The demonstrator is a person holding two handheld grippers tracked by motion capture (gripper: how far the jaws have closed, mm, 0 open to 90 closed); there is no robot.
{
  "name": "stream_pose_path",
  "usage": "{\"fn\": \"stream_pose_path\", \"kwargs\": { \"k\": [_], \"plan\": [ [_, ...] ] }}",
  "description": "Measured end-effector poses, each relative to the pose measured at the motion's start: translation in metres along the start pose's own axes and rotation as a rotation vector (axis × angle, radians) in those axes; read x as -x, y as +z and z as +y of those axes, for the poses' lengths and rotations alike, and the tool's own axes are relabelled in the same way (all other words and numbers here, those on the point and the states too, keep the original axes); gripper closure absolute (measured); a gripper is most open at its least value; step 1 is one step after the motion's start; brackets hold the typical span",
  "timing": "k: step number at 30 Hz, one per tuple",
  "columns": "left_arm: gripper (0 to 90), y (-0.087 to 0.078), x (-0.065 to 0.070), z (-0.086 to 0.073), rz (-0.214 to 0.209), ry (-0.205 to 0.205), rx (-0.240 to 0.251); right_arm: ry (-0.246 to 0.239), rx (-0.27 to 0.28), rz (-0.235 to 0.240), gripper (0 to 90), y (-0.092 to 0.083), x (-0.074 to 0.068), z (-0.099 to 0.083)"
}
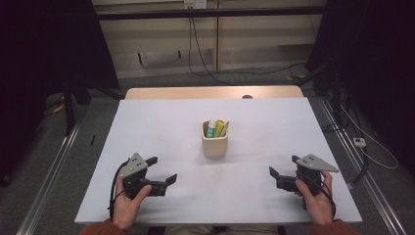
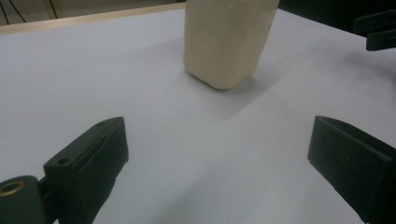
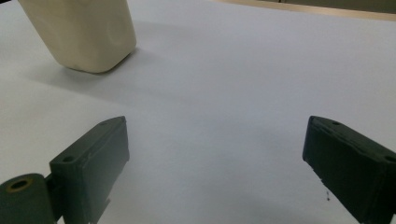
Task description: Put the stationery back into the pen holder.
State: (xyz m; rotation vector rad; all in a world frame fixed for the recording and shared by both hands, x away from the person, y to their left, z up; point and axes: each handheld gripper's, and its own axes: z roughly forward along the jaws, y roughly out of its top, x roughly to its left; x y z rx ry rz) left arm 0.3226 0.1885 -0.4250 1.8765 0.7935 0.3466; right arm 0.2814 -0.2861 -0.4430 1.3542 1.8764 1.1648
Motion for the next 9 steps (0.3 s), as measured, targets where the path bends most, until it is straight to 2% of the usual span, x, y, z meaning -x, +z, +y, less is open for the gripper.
{"fn": "stream_pose_path", "kwargs": {
  "k": [9],
  "plan": [
    [5.0, -0.0003, -0.0003, -0.0003, 0.002, -0.011, -0.001, 0.001, 0.008, -0.003, 7.0, 0.0005, 0.0009, 0.0007]
  ]
}}
